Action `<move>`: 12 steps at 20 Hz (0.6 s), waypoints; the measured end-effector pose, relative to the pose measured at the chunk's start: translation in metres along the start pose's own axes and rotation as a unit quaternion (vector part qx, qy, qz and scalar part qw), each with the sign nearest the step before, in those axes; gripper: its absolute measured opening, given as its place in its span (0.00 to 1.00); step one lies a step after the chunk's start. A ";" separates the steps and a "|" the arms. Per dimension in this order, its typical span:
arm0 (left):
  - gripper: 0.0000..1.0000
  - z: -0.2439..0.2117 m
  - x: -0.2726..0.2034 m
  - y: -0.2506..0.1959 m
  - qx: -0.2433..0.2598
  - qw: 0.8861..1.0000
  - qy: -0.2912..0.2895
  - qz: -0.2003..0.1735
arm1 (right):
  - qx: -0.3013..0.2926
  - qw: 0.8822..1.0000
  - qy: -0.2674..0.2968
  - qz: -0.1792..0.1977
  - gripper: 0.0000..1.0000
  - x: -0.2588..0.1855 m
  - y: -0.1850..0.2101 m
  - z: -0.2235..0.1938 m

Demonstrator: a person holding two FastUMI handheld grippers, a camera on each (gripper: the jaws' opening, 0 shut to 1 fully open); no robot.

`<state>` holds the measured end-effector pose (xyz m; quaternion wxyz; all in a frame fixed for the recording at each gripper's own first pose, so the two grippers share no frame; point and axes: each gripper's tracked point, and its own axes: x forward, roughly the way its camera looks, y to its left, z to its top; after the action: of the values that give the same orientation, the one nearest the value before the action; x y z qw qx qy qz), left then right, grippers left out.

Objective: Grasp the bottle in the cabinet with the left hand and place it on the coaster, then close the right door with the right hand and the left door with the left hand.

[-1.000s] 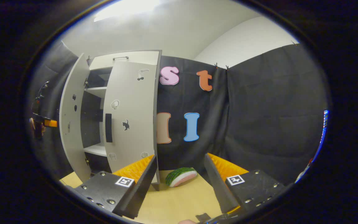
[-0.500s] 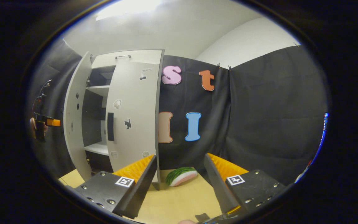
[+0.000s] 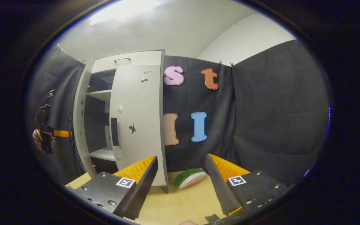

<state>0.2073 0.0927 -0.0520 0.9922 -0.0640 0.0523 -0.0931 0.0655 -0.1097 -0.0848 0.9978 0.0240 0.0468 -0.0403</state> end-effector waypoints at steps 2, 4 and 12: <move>0.94 -0.004 0.000 -0.007 0.005 1.000 0.003 0.000 | -0.002 1.000 0.000 0.003 0.93 -0.002 0.003 0.002; 0.93 -0.010 -0.001 -0.007 0.008 1.000 0.002 0.008 | -0.005 1.000 -0.002 0.007 0.93 -0.005 0.004 0.005; 0.94 -0.006 -0.044 -0.011 0.019 1.000 -0.016 0.017 | -0.011 1.000 0.001 0.020 0.93 -0.024 0.012 0.010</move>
<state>0.1617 0.0894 -0.0528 0.9954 -0.0455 0.0353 -0.0764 0.0438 -0.0963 -0.0724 0.9985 0.0141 0.0482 -0.0195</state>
